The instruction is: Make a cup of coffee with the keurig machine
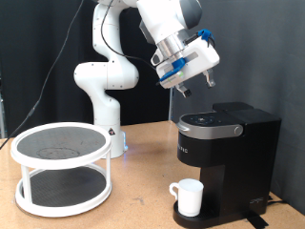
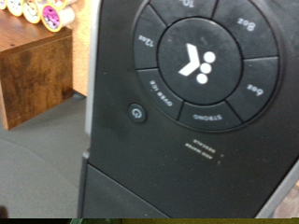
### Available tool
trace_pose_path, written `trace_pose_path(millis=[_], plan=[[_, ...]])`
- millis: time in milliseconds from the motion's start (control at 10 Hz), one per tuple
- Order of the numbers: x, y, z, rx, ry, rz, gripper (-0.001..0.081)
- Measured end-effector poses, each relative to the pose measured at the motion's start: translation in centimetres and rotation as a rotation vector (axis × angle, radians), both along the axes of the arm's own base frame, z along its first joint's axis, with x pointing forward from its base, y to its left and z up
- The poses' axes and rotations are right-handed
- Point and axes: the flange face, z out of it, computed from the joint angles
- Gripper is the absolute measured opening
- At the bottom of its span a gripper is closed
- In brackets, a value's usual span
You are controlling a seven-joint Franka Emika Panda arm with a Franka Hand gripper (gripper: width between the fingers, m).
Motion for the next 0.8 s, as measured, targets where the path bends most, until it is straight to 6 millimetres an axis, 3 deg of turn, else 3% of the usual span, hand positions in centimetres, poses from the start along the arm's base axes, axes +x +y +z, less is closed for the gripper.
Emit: trace_pose_path(millis=[400,500,800], plan=[[-0.9,2.2,-0.9,-0.388,0.267,0.174,0.0734],[-0.3,2.0,-0.7,-0.4,0.34,0.209,0.0734],[0.3,2.6,-0.3,-0.374,0.279,0.116,0.0734]])
